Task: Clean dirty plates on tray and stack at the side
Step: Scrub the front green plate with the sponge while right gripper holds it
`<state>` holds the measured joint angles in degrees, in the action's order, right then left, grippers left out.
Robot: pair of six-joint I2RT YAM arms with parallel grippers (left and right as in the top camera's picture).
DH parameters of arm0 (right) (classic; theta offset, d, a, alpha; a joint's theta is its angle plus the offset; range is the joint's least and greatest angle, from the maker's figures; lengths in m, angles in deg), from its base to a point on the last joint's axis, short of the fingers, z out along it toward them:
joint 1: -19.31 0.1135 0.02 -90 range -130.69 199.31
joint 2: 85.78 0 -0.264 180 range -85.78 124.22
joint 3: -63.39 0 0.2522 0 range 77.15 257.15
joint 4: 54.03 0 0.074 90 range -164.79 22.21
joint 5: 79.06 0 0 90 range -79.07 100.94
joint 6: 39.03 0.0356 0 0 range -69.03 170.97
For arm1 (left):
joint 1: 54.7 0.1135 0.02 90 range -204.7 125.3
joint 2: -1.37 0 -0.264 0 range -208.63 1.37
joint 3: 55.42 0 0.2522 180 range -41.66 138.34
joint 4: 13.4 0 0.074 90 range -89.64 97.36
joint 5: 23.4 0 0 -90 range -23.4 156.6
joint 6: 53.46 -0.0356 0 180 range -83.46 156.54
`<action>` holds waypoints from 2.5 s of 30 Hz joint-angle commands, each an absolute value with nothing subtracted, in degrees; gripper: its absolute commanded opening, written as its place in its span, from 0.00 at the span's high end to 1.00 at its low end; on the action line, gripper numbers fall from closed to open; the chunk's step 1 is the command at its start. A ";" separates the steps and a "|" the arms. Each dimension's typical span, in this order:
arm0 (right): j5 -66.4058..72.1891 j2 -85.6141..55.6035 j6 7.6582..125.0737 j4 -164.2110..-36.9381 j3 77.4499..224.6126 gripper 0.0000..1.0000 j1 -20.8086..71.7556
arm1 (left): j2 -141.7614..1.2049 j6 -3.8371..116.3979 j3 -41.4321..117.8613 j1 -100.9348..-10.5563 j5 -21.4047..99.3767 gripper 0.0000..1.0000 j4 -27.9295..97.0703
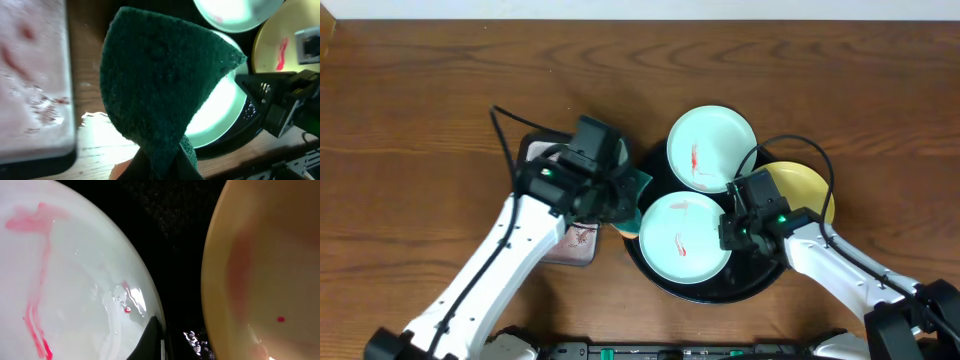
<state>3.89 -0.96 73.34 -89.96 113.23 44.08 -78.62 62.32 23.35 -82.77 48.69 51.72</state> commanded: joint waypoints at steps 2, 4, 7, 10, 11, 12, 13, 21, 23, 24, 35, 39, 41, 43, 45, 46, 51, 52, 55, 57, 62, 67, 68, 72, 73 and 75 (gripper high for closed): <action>5.13 2.29 73.67 -88.72 112.36 0.99 44.89 | -82.49 68.42 21.60 -87.19 48.36 0.93 48.24; 5.13 2.29 73.67 -88.30 112.36 0.99 44.89 | -85.04 69.78 21.41 -89.90 47.99 0.93 45.07; 5.11 2.29 73.69 -88.32 112.36 0.99 44.92 | -90.44 74.61 21.38 -94.09 47.86 0.93 39.46; 5.11 2.29 73.69 -88.32 112.36 0.99 44.92 | -96.58 78.98 21.41 -97.35 47.71 0.93 35.37; 5.11 2.29 73.67 -88.37 112.36 0.99 44.89 | -98.70 80.49 21.41 -98.12 47.69 0.93 34.65; 5.11 2.29 73.67 -88.39 112.36 0.99 44.92 | -100.26 81.51 21.41 -98.55 47.69 0.93 34.19; 5.11 2.29 73.69 -88.43 112.36 0.99 44.89 | -101.72 82.43 21.41 -98.88 47.55 0.93 33.62; 4.61 2.14 73.88 -88.61 112.40 0.99 44.89 | -110.92 85.12 21.41 -99.08 39.82 0.93 24.20; 4.21 1.90 73.86 -88.76 112.42 0.99 44.89 | -112.41 85.12 21.41 -99.10 35.38 0.93 20.64; 4.21 1.81 73.86 -88.80 112.42 0.99 44.89 | -112.91 85.12 21.41 -99.10 33.70 0.92 19.19; 4.21 1.75 73.91 -89.18 112.42 0.99 44.89 | -113.70 80.90 21.41 -94.38 40.58 0.93 25.86; 4.21 1.75 73.91 -89.22 112.42 0.99 44.89 | -113.06 77.93 22.08 -91.01 50.96 0.92 33.97; 4.21 1.75 73.93 -89.22 112.42 0.99 44.89 | -111.60 77.25 22.76 -89.48 60.43 0.93 40.13; 4.24 1.75 74.02 -89.22 112.42 0.99 44.89 | -110.57 77.25 23.13 -88.91 66.15 0.93 43.24; 4.26 1.75 74.13 -89.33 112.42 0.99 44.87 | -109.63 76.77 23.20 -88.61 70.72 0.93 45.12; 4.26 1.75 74.15 -89.42 112.42 0.99 44.85 | -109.35 76.57 23.20 -88.61 72.36 0.93 45.82; 4.26 1.75 74.13 -89.72 112.40 0.99 44.85 | -109.41 76.66 23.13 -88.78 72.03 0.93 46.01; 4.26 1.75 74.13 -89.85 112.40 0.99 44.85 | -109.43 76.66 23.11 -88.91 70.48 0.93 45.03; 4.26 1.75 74.10 -89.90 112.40 0.99 44.87 | -109.50 76.64 23.02 -89.70 60.12 0.92 38.34; 4.26 1.75 74.10 -89.90 112.40 0.99 44.87 | -109.54 76.64 23.02 -90.27 56.08 0.93 34.67; 4.26 1.75 74.08 -89.90 112.40 0.99 44.87 | -109.54 76.73 23.00 -92.45 47.09 0.93 25.07; 4.26 1.75 74.04 -90.07 112.40 0.99 44.87 | -109.54 77.75 23.00 -95.47 43.42 0.92 19.70; 4.26 1.75 74.04 -90.14 112.40 0.99 44.87 | -109.54 77.75 23.00 -96.00 43.44 0.93 19.35; 4.26 1.75 73.16 -90.73 112.40 0.99 44.87 | -109.89 78.41 23.00 -98.07 43.53 0.92 18.39; 4.28 1.75 73.16 -90.90 112.40 0.99 44.87 | -110.09 79.28 22.91 -98.42 43.69 0.93 18.30; 4.26 1.75 73.19 -91.12 112.40 0.99 44.87 | -110.20 80.40 22.76 -98.66 43.66 0.92 18.21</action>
